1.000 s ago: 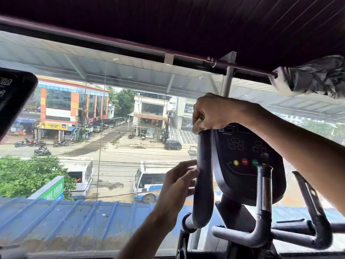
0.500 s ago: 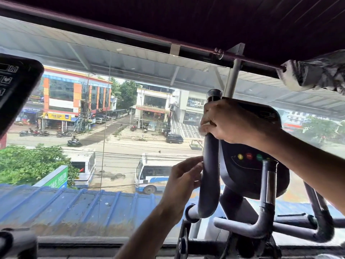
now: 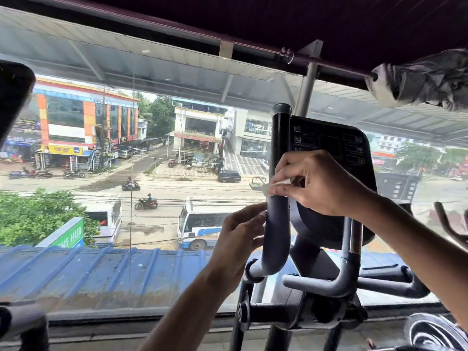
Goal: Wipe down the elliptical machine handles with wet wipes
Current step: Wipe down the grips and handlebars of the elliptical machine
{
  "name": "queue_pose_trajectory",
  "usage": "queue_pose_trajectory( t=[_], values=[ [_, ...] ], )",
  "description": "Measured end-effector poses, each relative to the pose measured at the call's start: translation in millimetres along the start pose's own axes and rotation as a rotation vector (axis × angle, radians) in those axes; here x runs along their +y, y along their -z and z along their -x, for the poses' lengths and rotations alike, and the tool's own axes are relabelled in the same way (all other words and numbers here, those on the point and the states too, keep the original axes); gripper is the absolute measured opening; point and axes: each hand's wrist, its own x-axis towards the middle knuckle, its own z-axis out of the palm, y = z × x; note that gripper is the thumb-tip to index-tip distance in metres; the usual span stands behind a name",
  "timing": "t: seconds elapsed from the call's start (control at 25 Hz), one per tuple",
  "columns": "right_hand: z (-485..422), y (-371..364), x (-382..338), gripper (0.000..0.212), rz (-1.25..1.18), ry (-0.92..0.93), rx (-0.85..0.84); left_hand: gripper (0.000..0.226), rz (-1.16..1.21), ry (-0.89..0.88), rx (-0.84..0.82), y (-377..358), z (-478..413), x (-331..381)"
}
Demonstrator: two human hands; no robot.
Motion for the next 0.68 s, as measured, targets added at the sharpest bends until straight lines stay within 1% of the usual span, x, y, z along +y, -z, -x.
queue_pose_trajectory(
  t=[0.04,0.08,0.2,0.24,0.28,0.4,0.44,0.48,0.56,0.6,0.68],
  values=[
    [4.4,1.3,0.7,0.018,-0.052,-0.012,-0.017,0.042,-0.007,-0.003,-0.001,0.0,0.1,0.3],
    [6.2,1.0,3.0,0.019,-0.070,-0.019,0.015,0.043,-0.009,-0.005,0.000,-0.3,0.1,0.5],
    [10.0,-12.3,5.8,0.023,-0.025,-0.059,0.278,0.039,-0.021,0.006,0.010,0.3,0.6,0.6],
    [15.9,-21.1,4.8,0.023,-0.030,-0.071,0.326,0.035,-0.024,0.004,0.012,0.5,0.9,-0.3],
    [23.7,-28.4,3.6,0.020,-0.064,-0.070,0.331,0.032,-0.031,0.001,0.014,1.2,1.0,-1.2],
    [43.3,-30.7,5.8,0.015,-0.259,-0.099,0.216,0.036,-0.071,-0.011,0.020,1.5,0.1,-4.2],
    [45.0,-31.9,8.8,0.015,-0.285,-0.114,0.236,0.038,-0.084,-0.012,0.028,1.7,-0.7,-5.5],
    [46.8,-36.7,10.2,0.015,-0.299,-0.129,0.305,0.037,-0.097,-0.015,0.040,1.2,-0.9,-6.7],
    [52.1,-54.2,7.2,0.014,-0.309,-0.164,0.496,0.034,-0.123,-0.040,0.055,0.9,0.0,-7.9],
    [57.9,-64.5,6.1,0.014,-0.324,-0.176,0.557,0.034,-0.135,-0.055,0.058,0.6,1.1,-8.8],
    [71.8,-77.5,6.4,0.014,-0.408,-0.183,0.574,0.033,-0.171,-0.081,0.072,-0.8,2.7,-8.7]
  ],
)
